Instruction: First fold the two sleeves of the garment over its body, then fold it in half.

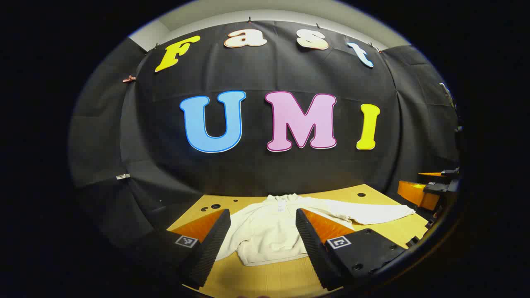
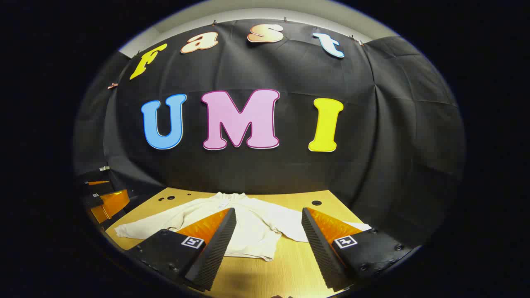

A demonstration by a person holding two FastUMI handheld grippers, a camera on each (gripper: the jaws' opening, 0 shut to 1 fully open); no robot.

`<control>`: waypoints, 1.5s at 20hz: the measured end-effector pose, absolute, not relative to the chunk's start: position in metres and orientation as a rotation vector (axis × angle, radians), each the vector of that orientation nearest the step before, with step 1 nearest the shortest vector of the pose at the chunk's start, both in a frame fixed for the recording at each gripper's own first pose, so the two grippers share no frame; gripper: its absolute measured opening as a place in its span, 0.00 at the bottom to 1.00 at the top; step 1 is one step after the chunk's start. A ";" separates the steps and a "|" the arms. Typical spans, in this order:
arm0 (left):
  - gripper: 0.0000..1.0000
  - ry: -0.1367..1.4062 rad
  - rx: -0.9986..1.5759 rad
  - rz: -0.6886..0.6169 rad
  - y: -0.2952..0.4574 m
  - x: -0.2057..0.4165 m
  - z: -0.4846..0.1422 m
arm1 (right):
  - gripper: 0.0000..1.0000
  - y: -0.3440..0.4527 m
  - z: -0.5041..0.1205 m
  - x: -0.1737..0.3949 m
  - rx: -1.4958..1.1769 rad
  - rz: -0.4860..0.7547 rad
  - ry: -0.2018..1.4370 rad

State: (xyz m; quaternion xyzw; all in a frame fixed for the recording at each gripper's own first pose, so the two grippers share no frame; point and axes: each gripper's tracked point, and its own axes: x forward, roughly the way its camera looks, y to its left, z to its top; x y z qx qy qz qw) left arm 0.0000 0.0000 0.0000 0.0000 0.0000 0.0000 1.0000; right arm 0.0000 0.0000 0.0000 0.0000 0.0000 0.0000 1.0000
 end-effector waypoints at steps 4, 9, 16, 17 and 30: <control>0.97 0.000 -0.046 0.013 0.008 0.003 0.000 | 0.97 -0.007 -0.001 0.004 -0.008 0.000 -0.005; 0.97 -0.031 -0.010 0.049 0.017 0.006 0.008 | 0.97 -0.010 0.004 0.017 0.015 -0.011 -0.018; 0.98 -0.031 -0.007 0.038 0.012 0.011 0.009 | 0.97 -0.004 0.003 0.038 0.003 0.014 -0.024; 0.97 -0.031 -0.007 0.036 0.011 0.012 0.010 | 0.97 -0.004 0.002 0.041 0.000 0.017 -0.021; 0.98 0.008 -0.012 0.029 -0.005 0.038 0.003 | 0.97 -0.091 -0.032 0.100 0.004 -0.113 0.074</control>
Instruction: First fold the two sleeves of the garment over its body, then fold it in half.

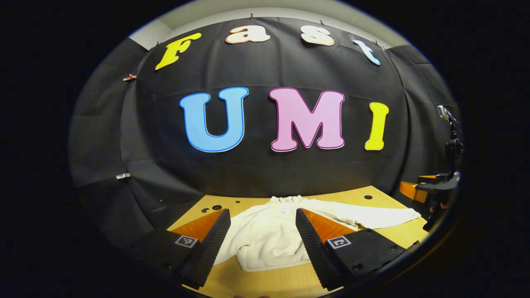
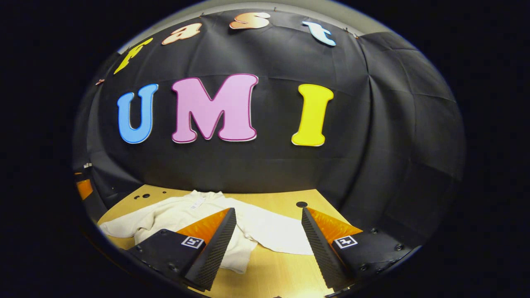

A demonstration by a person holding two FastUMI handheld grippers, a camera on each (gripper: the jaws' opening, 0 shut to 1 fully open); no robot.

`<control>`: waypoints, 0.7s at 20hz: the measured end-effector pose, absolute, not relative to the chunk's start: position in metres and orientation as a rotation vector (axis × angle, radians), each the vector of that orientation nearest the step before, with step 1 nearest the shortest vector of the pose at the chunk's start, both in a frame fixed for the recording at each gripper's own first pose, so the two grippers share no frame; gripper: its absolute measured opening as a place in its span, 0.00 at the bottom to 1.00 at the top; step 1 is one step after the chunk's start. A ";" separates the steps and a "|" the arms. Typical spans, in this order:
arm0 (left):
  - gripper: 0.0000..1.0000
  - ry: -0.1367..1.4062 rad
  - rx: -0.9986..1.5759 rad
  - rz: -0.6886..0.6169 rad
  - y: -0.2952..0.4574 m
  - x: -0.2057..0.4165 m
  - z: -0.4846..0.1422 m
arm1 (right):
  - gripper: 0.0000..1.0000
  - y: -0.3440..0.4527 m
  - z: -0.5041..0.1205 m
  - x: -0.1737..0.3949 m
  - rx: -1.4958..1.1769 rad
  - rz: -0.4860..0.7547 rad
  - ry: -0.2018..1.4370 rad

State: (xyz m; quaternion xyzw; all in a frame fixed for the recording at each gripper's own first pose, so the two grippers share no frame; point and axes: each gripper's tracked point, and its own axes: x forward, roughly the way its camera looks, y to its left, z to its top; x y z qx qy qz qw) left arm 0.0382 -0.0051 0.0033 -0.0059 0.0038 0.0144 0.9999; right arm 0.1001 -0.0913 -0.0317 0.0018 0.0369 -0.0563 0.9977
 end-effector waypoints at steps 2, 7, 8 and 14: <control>0.98 0.015 -0.014 0.034 -0.008 0.042 0.000 | 0.98 -0.116 -0.042 0.111 -0.001 -0.152 0.097; 0.98 0.041 -0.025 0.048 -0.023 0.056 -0.009 | 0.98 -0.167 -0.072 0.137 -0.004 -0.216 0.171; 0.98 0.046 -0.026 0.046 -0.026 0.056 -0.009 | 0.98 -0.177 -0.079 0.141 -0.001 -0.230 0.187; 0.98 0.081 -0.014 0.041 -0.038 0.068 -0.019 | 0.98 -0.231 -0.115 0.163 -0.014 -0.293 0.279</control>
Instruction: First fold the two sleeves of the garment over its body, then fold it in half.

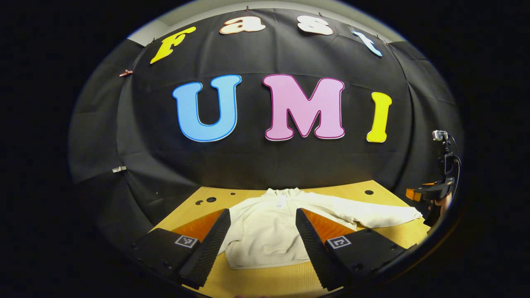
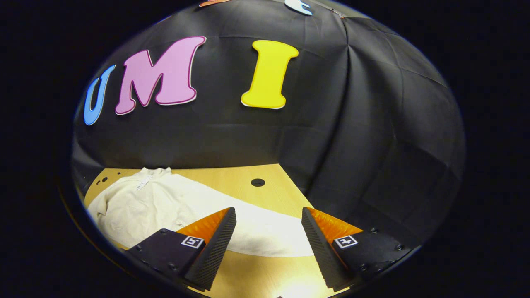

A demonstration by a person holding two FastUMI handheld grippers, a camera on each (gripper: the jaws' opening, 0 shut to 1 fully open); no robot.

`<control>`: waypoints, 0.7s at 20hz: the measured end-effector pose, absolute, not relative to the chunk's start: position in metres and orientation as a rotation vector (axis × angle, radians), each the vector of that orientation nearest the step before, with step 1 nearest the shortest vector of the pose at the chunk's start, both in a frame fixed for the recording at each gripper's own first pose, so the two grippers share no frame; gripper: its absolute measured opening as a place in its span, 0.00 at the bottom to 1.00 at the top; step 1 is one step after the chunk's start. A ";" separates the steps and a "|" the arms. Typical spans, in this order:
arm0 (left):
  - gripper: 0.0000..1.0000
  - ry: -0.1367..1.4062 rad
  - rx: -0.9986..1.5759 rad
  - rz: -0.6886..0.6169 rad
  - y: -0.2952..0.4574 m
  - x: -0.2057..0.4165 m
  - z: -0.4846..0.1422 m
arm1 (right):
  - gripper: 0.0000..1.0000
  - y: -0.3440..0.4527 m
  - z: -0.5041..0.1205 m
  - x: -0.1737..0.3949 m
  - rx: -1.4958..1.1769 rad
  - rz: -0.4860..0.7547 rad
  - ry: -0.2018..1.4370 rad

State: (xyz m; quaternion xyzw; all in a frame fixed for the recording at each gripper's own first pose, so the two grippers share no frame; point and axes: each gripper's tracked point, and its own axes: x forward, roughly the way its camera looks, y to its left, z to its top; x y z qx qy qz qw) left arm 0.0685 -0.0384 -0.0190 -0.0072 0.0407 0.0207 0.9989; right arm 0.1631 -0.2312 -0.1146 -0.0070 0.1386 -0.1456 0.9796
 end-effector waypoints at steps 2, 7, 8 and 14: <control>0.98 0.092 -0.011 0.038 -0.043 0.070 -0.021 | 0.98 -0.250 -0.131 0.169 0.008 -0.322 0.322; 0.97 0.117 -0.020 0.025 -0.058 0.075 -0.028 | 0.98 -0.295 -0.176 0.176 0.059 -0.410 0.452; 0.98 0.124 -0.018 0.020 -0.062 0.075 -0.030 | 0.98 -0.302 -0.184 0.177 0.069 -0.421 0.477; 0.98 0.151 -0.017 0.013 -0.075 0.077 -0.036 | 0.98 -0.347 -0.237 0.177 0.158 -0.512 0.608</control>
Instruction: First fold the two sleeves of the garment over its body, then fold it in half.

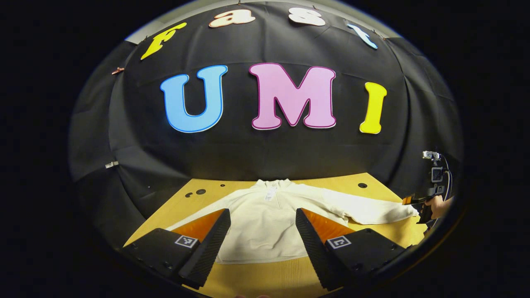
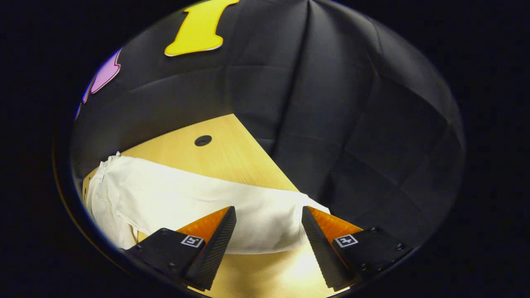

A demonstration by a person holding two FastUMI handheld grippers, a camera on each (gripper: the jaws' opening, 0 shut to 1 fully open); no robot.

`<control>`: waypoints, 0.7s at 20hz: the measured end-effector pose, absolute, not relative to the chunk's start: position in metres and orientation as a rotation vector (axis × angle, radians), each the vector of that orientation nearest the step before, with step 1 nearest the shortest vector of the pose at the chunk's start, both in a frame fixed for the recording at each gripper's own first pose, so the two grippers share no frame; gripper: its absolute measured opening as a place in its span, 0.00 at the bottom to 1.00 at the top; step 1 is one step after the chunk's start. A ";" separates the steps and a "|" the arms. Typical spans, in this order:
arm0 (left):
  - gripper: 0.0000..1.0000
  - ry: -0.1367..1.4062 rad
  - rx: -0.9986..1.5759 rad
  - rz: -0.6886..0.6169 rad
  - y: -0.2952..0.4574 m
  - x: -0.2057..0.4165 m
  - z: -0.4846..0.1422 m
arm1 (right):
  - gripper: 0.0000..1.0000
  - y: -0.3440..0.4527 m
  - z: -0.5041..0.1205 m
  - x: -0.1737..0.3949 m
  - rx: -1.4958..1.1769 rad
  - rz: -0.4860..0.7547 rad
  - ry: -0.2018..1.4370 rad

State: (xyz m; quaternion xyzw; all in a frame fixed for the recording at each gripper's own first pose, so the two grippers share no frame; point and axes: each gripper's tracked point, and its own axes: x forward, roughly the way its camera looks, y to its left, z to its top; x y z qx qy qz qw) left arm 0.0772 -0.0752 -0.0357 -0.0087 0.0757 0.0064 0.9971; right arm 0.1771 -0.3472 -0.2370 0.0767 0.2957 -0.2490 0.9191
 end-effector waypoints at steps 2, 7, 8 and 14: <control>0.98 0.174 -0.035 0.013 -0.079 0.078 -0.042 | 0.98 -0.361 -0.254 0.173 0.177 -0.547 0.645; 0.98 0.191 -0.025 0.009 -0.087 0.081 -0.044 | 0.98 -0.382 -0.288 0.165 0.245 -0.599 0.716; 0.98 0.191 -0.020 0.008 -0.088 0.082 -0.043 | 0.98 -0.381 -0.293 0.166 0.255 -0.596 0.731; 0.98 0.198 -0.039 -0.017 -0.102 0.084 -0.040 | 0.99 -0.378 -0.297 0.162 0.263 -0.581 0.735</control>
